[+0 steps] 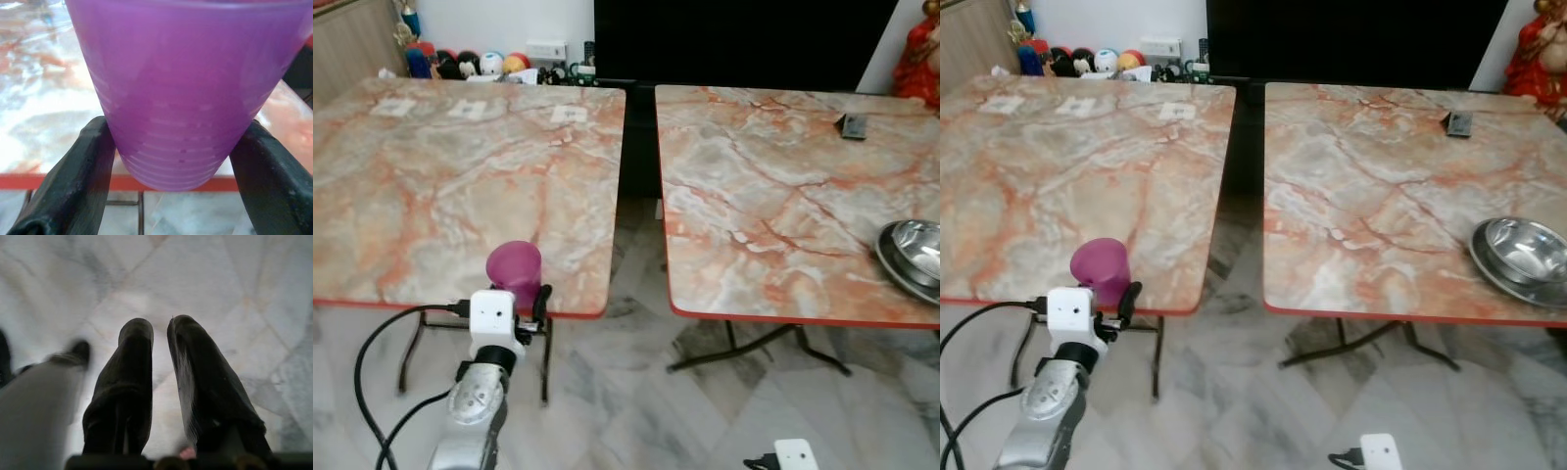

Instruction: Setting the table

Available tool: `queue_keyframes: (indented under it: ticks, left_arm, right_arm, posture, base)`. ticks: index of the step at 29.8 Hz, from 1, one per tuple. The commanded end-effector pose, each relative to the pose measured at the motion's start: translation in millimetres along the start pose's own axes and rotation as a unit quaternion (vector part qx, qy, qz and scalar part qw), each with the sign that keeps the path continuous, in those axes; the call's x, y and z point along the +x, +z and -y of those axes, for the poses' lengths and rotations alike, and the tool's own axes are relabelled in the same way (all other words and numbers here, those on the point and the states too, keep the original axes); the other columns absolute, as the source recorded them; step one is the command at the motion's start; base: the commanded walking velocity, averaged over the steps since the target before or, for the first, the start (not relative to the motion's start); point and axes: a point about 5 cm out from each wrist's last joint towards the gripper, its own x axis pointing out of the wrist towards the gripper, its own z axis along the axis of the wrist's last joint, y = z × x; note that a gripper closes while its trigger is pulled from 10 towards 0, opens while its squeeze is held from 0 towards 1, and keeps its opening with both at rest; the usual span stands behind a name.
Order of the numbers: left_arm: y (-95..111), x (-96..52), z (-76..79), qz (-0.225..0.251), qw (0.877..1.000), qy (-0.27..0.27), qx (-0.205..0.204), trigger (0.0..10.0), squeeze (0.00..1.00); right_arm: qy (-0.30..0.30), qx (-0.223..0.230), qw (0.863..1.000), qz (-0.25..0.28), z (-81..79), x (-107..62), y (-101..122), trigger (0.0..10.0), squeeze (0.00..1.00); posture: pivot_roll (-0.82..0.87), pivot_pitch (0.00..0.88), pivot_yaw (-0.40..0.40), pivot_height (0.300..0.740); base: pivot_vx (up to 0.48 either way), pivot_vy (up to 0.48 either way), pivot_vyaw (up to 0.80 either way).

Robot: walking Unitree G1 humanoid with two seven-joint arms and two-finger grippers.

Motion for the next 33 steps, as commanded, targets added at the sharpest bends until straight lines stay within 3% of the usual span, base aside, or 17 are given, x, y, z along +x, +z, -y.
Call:
queue_keyframes:
  ticks: [1, 33]
  left_arm:
    - [5.6, 3.1, 3.3, 0.01, 1.0, -0.005, 0.003, 10.0, 0.0]
    - [7.5, 6.0, 0.6, 0.008, 1.0, -0.02, 0.015, 10.0, 0.0]
  right_arm:
    - [-0.006, 0.002, 1.0, -0.006, 4.0, -0.9, -4.2, 10.0, 0.0]
    - [-0.007, 0.008, 1.0, -0.005, 1.6, -0.8, -4.3, 10.0, 0.0]
  posture:
    - [0.02, 0.122, -0.026, 0.74]
    - [0.02, 0.099, 0.006, 0.74]
  base:
    - [0.24, -0.394, 0.0]
    - [0.052, -0.395, 0.0]
